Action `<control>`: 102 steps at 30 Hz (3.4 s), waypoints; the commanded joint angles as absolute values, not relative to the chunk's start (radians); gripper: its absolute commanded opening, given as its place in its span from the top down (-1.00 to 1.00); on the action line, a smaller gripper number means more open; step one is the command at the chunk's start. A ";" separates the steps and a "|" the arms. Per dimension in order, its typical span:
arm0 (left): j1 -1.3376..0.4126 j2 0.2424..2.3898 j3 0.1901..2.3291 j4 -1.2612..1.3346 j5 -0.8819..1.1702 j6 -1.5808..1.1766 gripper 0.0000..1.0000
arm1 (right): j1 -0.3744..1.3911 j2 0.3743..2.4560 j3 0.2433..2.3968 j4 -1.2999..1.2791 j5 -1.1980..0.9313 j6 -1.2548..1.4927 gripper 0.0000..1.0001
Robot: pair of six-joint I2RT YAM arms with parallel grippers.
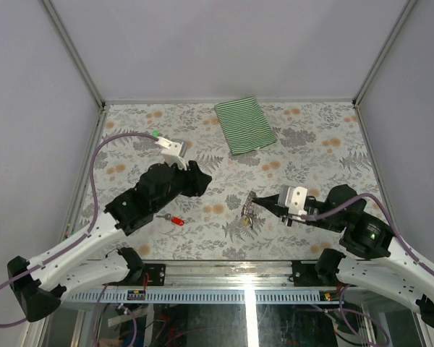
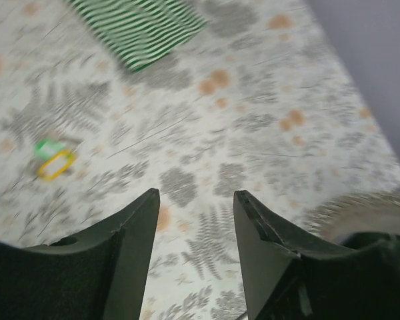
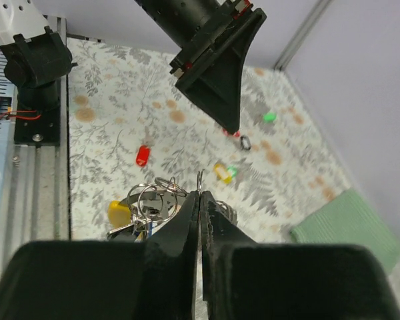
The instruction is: Put the keys on the keyring
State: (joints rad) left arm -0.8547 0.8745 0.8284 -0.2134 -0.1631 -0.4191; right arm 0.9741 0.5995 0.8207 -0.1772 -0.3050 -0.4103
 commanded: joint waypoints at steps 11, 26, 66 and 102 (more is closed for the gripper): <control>-0.730 0.952 0.624 -0.526 -0.502 -0.852 -0.02 | 0.973 0.716 0.941 -0.411 -0.156 0.010 1.00; -0.734 1.211 0.632 -0.637 -0.593 -0.944 0.10 | 0.973 0.766 0.945 -0.449 -0.196 0.000 1.00; -0.732 1.397 0.644 -0.581 -0.532 -0.887 0.41 | 0.973 0.778 0.932 -0.454 -0.228 0.012 1.00; -0.781 1.319 0.708 -0.625 -0.539 -0.824 1.00 | 0.973 0.793 0.921 -0.404 -0.195 0.028 1.00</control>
